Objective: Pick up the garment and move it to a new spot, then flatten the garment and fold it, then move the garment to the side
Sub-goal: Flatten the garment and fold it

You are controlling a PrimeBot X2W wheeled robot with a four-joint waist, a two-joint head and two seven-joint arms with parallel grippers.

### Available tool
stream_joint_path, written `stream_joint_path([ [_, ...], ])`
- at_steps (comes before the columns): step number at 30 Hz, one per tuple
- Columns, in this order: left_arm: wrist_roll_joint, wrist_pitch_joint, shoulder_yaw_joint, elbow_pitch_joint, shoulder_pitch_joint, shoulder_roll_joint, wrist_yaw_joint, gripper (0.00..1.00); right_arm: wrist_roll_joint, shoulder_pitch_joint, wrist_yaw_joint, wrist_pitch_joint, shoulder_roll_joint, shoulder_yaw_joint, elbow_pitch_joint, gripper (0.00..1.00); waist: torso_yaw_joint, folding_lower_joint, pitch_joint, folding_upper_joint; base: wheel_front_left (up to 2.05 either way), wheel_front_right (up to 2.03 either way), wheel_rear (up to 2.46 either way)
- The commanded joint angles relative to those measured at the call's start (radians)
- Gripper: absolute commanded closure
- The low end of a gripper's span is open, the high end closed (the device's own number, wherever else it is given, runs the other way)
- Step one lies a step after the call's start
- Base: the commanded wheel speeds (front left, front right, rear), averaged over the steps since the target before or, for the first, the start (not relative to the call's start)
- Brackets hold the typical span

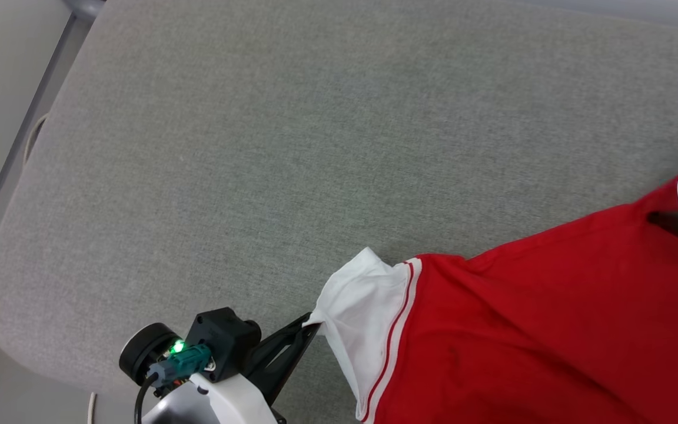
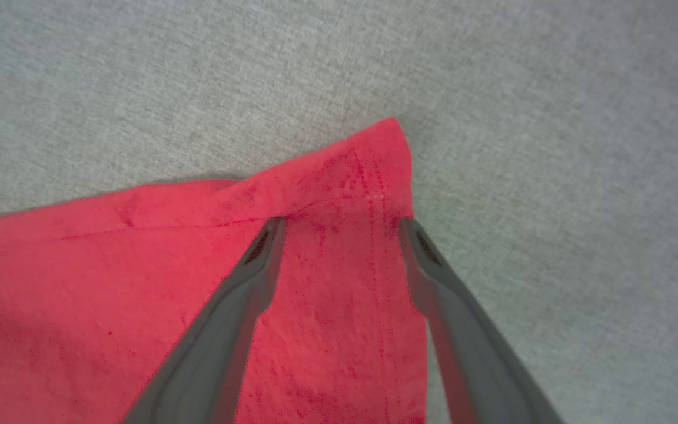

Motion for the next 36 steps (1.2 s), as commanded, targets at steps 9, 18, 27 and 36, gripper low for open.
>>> stream_joint_path([
  [9,0.013,-0.007,-0.004,0.001,-0.028,-0.023,0.002,1.0,-0.031,0.031,-0.001,-0.047,0.01,0.015,0.126,0.0,0.064,-0.0002,0.059,-0.0001,0.0,0.0,0.0],
  [18,0.014,-0.01,-0.003,0.014,-0.038,-0.027,0.001,1.0,-0.016,0.015,-0.001,-0.126,0.003,0.031,0.158,1.0,0.059,-0.0002,0.047,-0.0001,0.0,0.0,0.0],
  [27,-0.001,-0.032,0.019,0.043,-0.04,-0.018,0.001,1.0,0.013,-0.045,-0.001,-0.304,-0.011,0.068,0.18,1.0,0.02,-0.0002,-0.036,-0.0001,0.0,0.0,0.0],
  [36,-0.021,-0.071,0.084,0.061,-0.045,0.016,0.017,1.0,0.057,-0.073,-0.001,-0.455,-0.034,0.125,0.184,1.0,-0.054,-0.0002,-0.152,-0.0001,0.0,0.0,0.0],
])
